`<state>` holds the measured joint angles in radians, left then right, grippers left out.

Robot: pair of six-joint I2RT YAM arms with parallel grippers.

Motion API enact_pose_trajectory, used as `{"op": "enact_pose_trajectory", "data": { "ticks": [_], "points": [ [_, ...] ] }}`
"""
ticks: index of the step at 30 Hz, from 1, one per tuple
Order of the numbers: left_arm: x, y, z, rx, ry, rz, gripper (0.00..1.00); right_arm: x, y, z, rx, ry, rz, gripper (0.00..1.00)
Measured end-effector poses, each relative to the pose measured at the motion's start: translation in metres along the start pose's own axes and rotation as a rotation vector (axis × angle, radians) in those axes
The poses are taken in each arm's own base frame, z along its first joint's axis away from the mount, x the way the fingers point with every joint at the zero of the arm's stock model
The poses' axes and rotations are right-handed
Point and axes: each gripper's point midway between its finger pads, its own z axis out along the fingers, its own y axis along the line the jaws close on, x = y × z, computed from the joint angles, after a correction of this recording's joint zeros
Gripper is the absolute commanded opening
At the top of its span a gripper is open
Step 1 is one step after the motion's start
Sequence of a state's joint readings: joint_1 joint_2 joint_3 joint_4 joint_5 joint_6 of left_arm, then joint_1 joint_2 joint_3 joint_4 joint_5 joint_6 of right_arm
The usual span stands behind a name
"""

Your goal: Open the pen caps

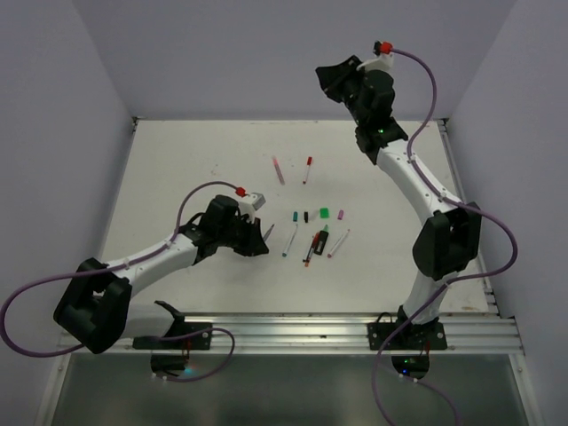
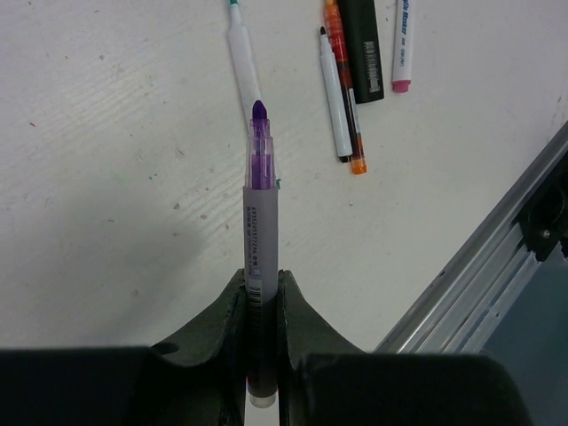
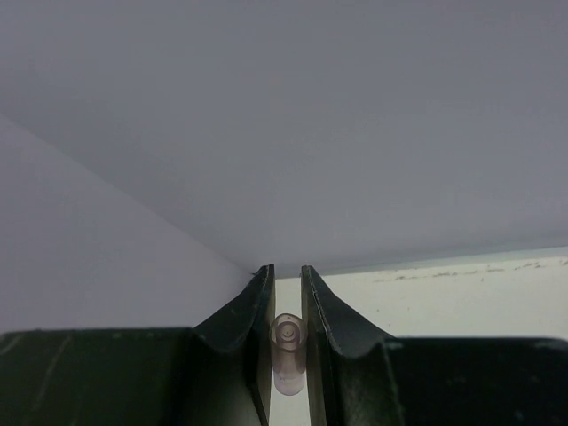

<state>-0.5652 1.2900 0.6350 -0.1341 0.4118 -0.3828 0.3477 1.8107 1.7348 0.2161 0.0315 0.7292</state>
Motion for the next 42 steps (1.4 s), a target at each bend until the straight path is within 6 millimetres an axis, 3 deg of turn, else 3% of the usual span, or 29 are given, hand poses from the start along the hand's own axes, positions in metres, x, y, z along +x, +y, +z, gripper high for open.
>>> {"op": "enact_pose_trajectory", "data": {
  "ticks": [3,7,11,19,24,29,42],
  "points": [
    [-0.001,0.007,0.000,-0.038,-0.009,-0.005,0.00,0.020,0.004,-0.003,-0.005,0.053,0.006,0.00],
    [-0.005,0.025,-0.001,-0.147,-0.036,-0.035,0.00,0.068,-0.019,-0.014,0.046,0.175,0.022,0.00],
    [-0.009,0.045,-0.006,-0.272,-0.072,-0.071,0.00,0.139,-0.053,-0.041,0.163,0.369,0.011,0.00],
    [-0.016,0.063,-0.013,-0.388,-0.126,-0.103,0.00,0.291,-0.066,-0.106,0.311,0.742,-0.084,0.00],
    [-0.017,0.064,-0.014,-0.395,-0.131,-0.102,0.00,0.353,-0.103,-0.147,0.461,0.903,-0.183,0.04],
    [-0.017,0.065,-0.014,-0.396,-0.132,-0.102,0.00,0.366,-0.132,-0.167,0.571,0.950,-0.249,0.11],
    [-0.016,0.061,-0.011,-0.371,-0.122,-0.102,0.00,0.367,-0.148,-0.165,0.642,0.924,-0.289,0.21]
  ]
}}
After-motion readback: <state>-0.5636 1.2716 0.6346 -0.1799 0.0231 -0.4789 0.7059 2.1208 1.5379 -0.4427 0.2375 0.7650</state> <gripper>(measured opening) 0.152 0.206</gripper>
